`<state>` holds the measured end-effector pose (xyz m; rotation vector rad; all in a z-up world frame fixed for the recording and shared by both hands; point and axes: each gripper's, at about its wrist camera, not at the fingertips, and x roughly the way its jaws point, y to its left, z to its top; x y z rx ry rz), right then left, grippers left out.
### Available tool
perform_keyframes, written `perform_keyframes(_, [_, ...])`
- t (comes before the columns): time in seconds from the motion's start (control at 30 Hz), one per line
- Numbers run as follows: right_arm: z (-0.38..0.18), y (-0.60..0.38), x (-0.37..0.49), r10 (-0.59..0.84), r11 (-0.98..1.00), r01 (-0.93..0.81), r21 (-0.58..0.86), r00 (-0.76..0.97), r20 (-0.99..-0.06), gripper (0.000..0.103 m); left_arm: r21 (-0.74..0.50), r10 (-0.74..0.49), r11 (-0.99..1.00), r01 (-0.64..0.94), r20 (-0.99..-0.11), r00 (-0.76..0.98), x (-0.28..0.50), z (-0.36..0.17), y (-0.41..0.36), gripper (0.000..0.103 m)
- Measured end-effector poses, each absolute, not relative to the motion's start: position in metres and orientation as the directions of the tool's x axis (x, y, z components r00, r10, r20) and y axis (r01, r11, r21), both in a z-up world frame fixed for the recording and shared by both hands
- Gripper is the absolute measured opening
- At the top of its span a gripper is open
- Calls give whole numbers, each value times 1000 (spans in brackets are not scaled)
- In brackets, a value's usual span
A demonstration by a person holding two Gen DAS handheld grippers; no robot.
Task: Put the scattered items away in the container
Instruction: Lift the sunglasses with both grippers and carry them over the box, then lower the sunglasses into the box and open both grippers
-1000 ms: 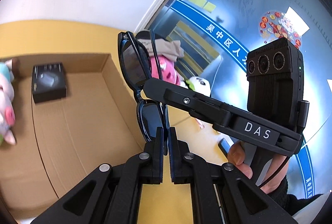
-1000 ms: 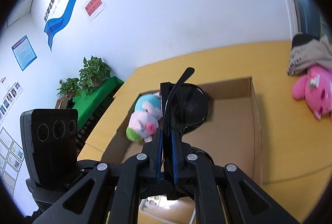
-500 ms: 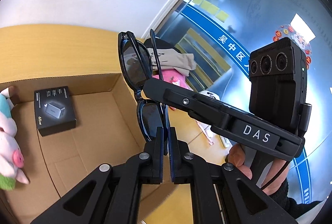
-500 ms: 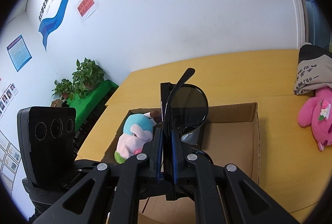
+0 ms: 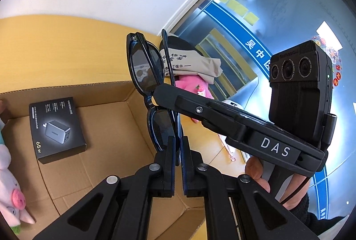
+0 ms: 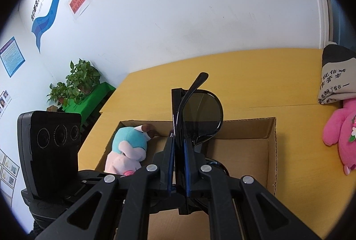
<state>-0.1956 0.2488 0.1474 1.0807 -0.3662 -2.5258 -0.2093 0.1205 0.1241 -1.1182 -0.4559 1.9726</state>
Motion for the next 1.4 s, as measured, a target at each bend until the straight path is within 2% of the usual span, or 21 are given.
perform_keyframes(0.33, [118,252,-219,-411,-906,196,374,-612,-676,7,-673,793,-605,-426,-556,-249,-230,95,125,4])
perform_keyframes(0.8, [60,250,-254,-361,-930,146,336,-524,-772,7,-742,802,-594,-311,-575,-162,-260,37,134,3])
perform_keyframes(1.4, [-2,253,-285,-299,-951,51,306,-417,-858,7,-727,752,-653,-211,-656,-64,-287,-15,157,3])
